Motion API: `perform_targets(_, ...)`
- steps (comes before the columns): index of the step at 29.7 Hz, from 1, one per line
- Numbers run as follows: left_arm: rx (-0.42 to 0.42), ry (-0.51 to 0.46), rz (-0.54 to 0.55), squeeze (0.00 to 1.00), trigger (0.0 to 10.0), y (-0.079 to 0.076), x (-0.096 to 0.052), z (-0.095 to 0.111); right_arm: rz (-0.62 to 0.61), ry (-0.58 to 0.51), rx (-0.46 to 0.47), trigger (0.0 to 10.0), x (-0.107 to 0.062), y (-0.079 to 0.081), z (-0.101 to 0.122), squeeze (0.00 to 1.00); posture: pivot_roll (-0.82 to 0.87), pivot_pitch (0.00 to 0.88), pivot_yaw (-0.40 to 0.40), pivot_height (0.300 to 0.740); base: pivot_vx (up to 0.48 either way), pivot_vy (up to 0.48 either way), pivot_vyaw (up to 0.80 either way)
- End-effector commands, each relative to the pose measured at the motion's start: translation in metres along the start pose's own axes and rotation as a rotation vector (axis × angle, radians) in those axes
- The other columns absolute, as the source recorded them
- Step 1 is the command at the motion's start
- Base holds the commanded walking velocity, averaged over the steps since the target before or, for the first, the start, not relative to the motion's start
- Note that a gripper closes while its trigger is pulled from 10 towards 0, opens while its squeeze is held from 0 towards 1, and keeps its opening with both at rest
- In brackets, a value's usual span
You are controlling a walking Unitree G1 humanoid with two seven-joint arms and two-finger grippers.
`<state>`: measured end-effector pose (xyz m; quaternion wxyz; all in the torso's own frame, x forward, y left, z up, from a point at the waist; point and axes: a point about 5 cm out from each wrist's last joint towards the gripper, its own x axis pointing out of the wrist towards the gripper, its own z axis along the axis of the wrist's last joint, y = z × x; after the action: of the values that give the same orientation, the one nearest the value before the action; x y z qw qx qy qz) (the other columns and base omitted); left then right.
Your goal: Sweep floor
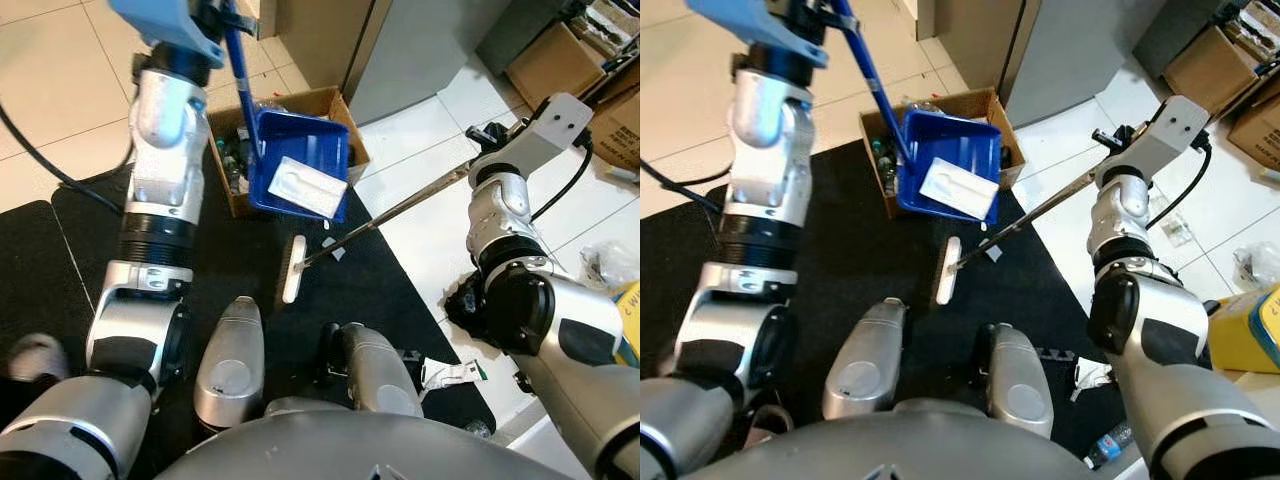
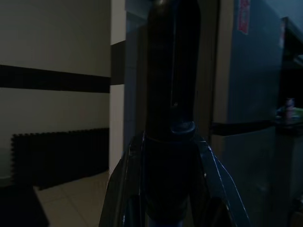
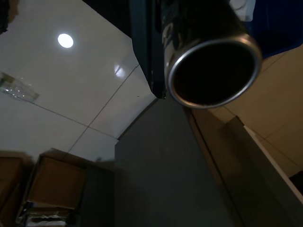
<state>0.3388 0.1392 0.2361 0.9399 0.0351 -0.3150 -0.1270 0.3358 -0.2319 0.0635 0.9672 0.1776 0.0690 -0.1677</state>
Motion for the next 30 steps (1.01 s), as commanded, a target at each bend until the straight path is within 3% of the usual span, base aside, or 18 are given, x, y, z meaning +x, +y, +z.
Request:
perform_targets(1,0.033,-0.055,-0.013,0.00,10.0,0.005,0.007,0.010,-0.018,-0.020,0.026,10.0,0.000,-0.005,0.003,0.00,0.33,0.000,-0.086,0.740,0.000,0.000,0.00)
perform_targets(5,0.121,-0.051,-0.030,0.00,10.0,0.020,0.011,0.009,-0.019,-0.037,0.028,10.0,0.000,-0.006,0.005,0.00,0.33,0.000,-0.079,0.740,0.000,0.000,0.00)
perform_targets(7,0.121,-0.051,-0.030,0.00,10.0,0.020,0.011,0.009,-0.019,-0.037,0.028,10.0,0.000,-0.006,0.005,0.00,0.33,0.000,-0.079,0.740,0.000,0.000,0.00)
perform_targets(14,0.267,-0.083,-0.014,0.00,10.0,0.044,0.025,0.018,-0.030,-0.055,0.030,10.0,-0.003,-0.013,0.004,0.00,0.30,0.000,-0.062,0.740,0.000,0.000,0.00)
perform_targets(19,0.319,-0.106,-0.031,0.00,10.0,0.046,0.031,0.021,-0.030,-0.060,0.030,10.0,-0.003,-0.015,0.004,0.00,0.29,0.000,-0.062,0.740,0.000,0.000,0.00)
perform_targets(30,0.461,-0.138,-0.149,0.00,10.0,0.031,0.043,0.016,-0.034,-0.080,0.017,10.0,-0.004,-0.021,0.006,0.00,0.27,0.000,-0.060,0.740,0.000,0.000,0.00)
